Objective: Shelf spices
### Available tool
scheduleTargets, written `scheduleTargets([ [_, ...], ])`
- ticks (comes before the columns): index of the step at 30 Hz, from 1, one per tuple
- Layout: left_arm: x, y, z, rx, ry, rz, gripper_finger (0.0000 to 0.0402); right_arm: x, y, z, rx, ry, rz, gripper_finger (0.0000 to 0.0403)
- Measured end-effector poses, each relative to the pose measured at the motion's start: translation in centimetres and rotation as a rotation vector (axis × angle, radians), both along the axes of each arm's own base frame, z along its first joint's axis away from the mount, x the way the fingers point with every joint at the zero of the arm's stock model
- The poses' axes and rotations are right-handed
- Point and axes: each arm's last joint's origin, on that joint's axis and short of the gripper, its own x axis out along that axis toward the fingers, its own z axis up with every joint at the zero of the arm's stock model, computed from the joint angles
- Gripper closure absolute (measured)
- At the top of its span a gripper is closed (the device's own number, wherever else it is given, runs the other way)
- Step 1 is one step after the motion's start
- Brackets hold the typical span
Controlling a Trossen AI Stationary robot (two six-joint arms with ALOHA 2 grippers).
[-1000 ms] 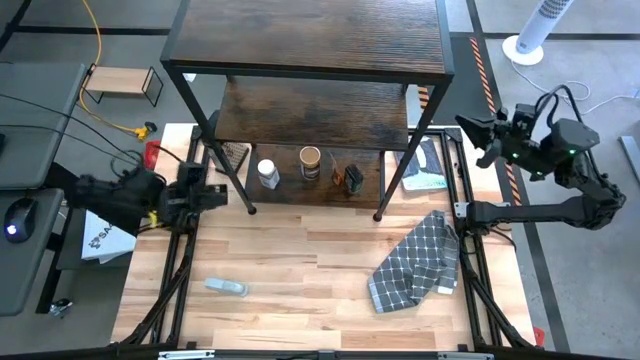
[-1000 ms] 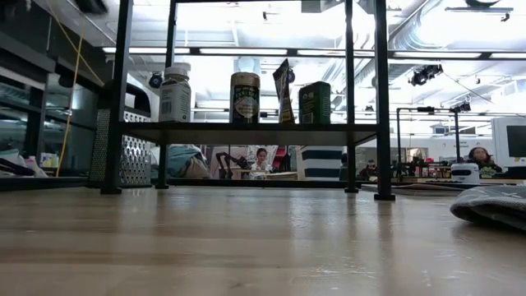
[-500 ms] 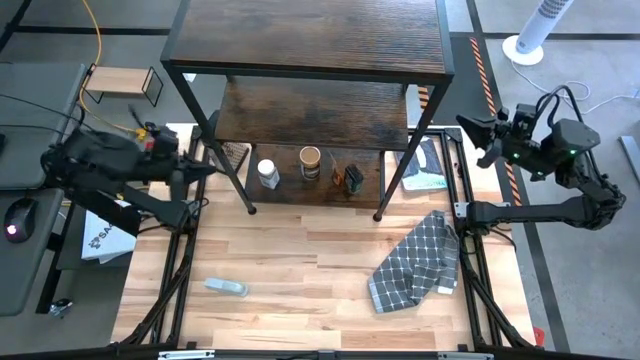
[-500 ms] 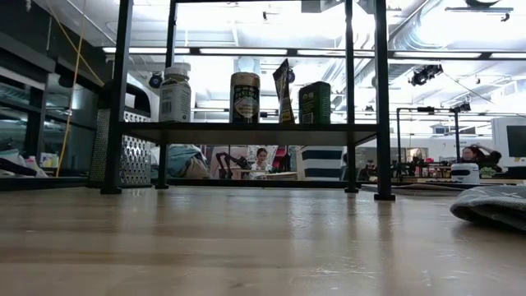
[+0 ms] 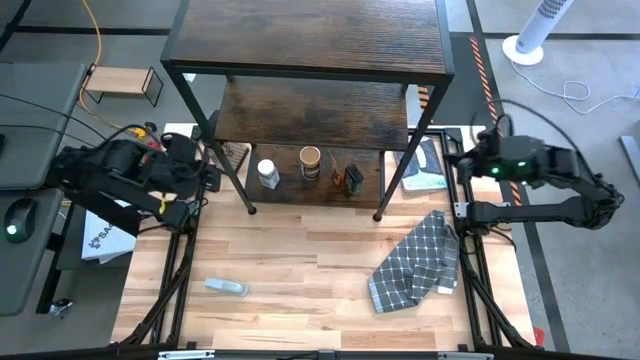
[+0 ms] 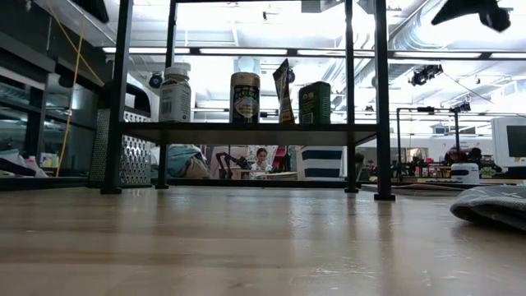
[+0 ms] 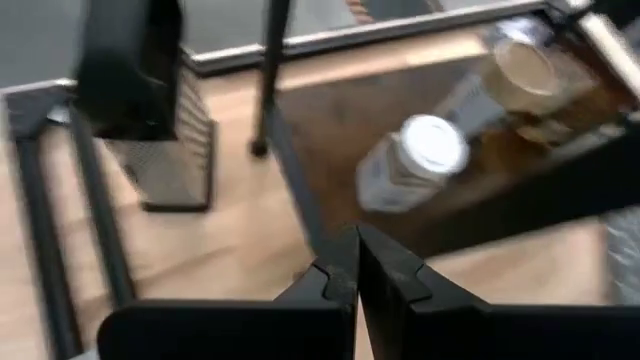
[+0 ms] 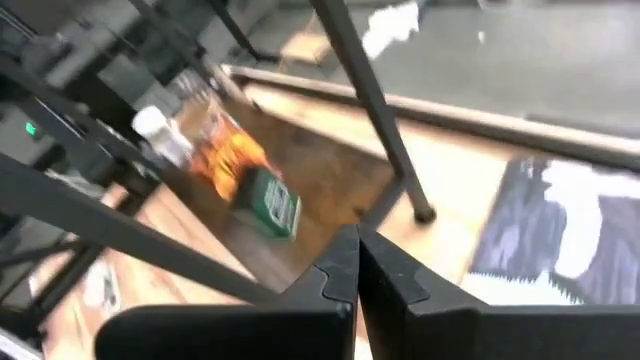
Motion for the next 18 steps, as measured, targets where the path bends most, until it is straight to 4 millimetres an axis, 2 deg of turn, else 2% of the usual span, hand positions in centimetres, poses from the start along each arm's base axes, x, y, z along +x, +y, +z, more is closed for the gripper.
scheduleTargets([
  [4, 1.0, 0.5, -1.0, 0.085, 0.034, 0.090, 0.0401, 2.1, -0.1, -2.1, 0.035, -0.041, 0.060, 0.0402],
  [8, 2.3, 0.6, -2.6, 0.091, 0.113, 0.120, 0.0401, 4.0, -0.2, -4.6, 0.056, -0.073, 0.152, 0.0402],
  [13, 3.8, 0.0, -3.9, 0.095, 0.126, 0.040, 0.0401, 4.9, -0.1, -7.2, 0.063, -0.118, 0.219, 0.0402],
  [18, 5.4, -0.4, -4.2, 0.071, 0.020, -0.018, 0.0401, 5.0, -0.1, -8.6, 0.055, -0.176, 0.237, 0.0402],
])
